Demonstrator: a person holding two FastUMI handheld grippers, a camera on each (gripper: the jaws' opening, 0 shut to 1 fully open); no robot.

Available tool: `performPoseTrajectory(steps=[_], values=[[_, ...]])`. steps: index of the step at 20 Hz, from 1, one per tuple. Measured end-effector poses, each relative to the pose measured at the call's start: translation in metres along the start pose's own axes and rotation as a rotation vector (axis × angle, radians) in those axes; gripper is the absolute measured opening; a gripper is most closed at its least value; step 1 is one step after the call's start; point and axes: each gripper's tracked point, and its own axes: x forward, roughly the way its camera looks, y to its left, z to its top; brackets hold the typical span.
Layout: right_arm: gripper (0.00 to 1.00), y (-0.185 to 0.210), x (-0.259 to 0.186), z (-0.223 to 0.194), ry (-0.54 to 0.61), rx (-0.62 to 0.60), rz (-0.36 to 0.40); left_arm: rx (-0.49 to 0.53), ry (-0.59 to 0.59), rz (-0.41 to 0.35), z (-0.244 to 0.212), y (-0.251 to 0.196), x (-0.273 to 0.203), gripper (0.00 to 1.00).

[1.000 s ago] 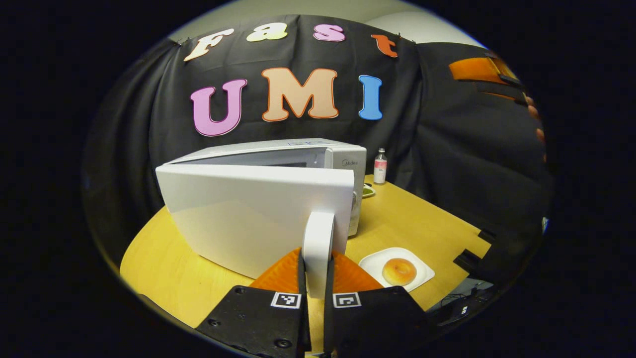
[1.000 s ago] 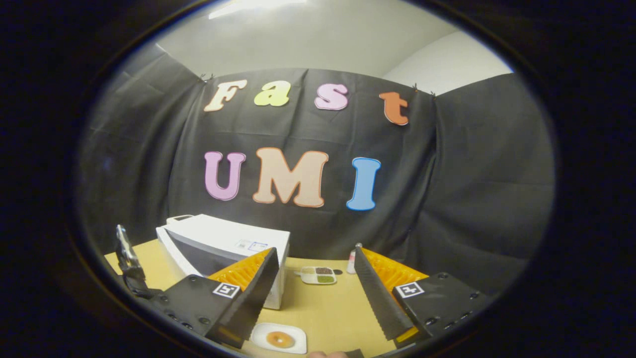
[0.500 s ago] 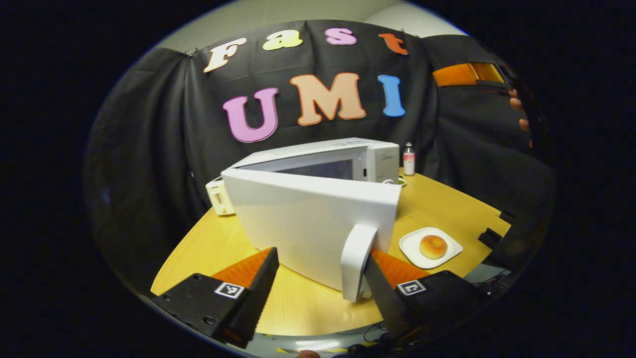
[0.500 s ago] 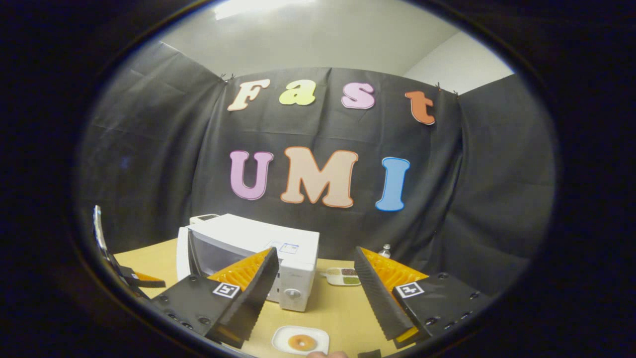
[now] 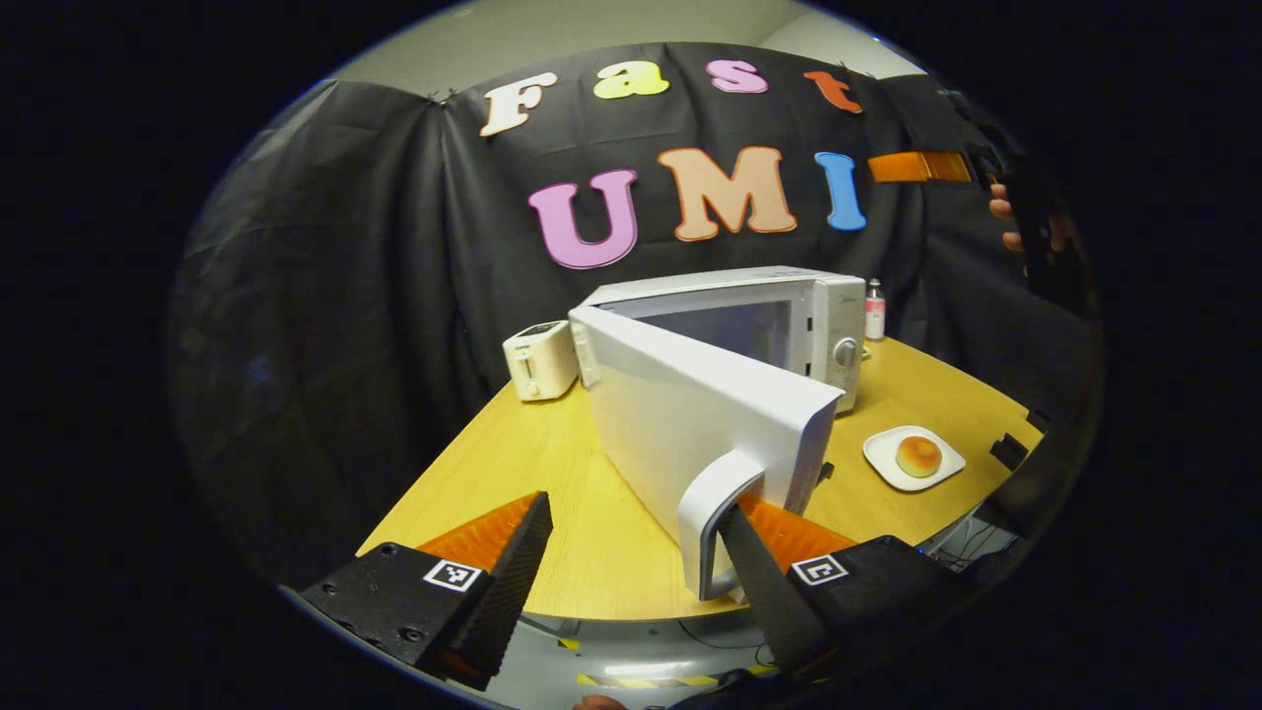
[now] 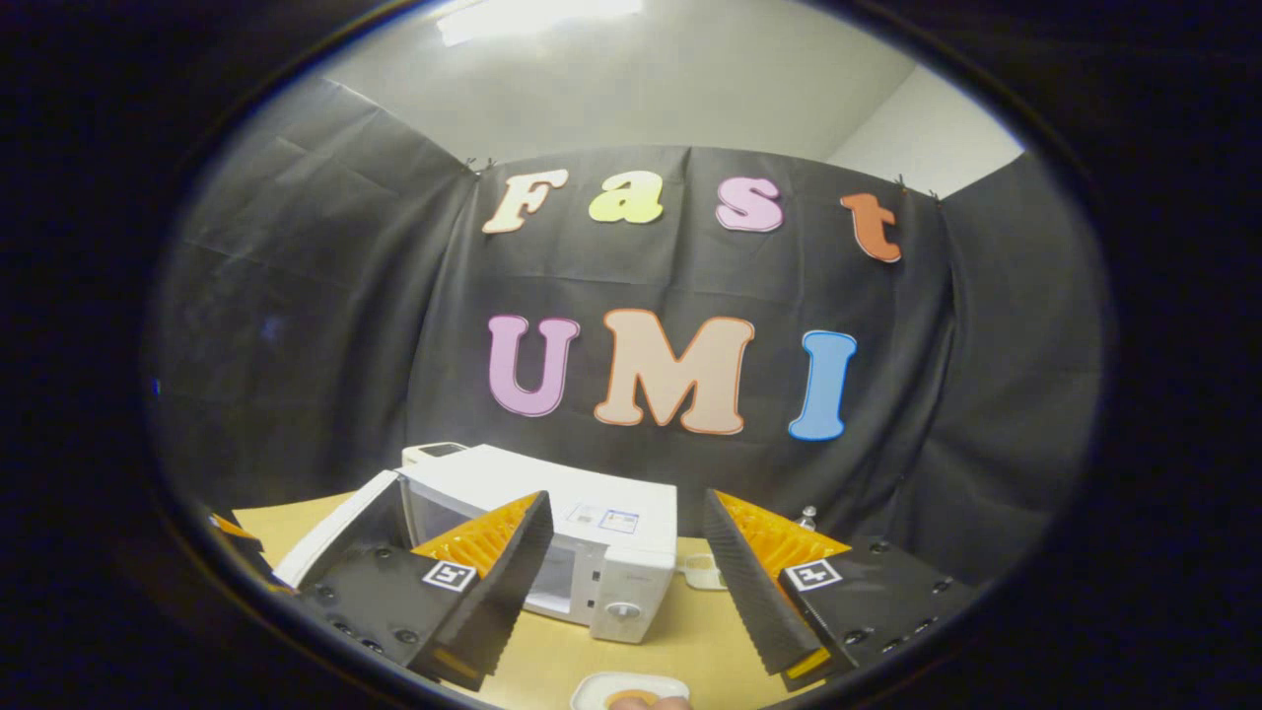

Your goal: Open the microwave oven with the left hand, put the food in, and close the microwave oven.

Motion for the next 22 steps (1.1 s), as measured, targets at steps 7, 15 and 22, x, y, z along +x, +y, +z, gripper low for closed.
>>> performPoseTrajectory(steps=[7,15,22], values=[[0.97,0.010,0.005,0.011,-0.067,0.032,-0.019,-0.073,0.016,0.150,-0.019,0.082,-0.028,0.99],[0.97,-0.004,0.002,-0.010,-0.064,0.113,-0.038,-0.099,-0.053,0.278,-0.001,0.142,-0.050,0.98],[0.97,-0.023,0.009,-0.053,-0.001,0.057,-0.057,-0.100,-0.082,0.304,0.020,0.141,-0.064,0.98]])
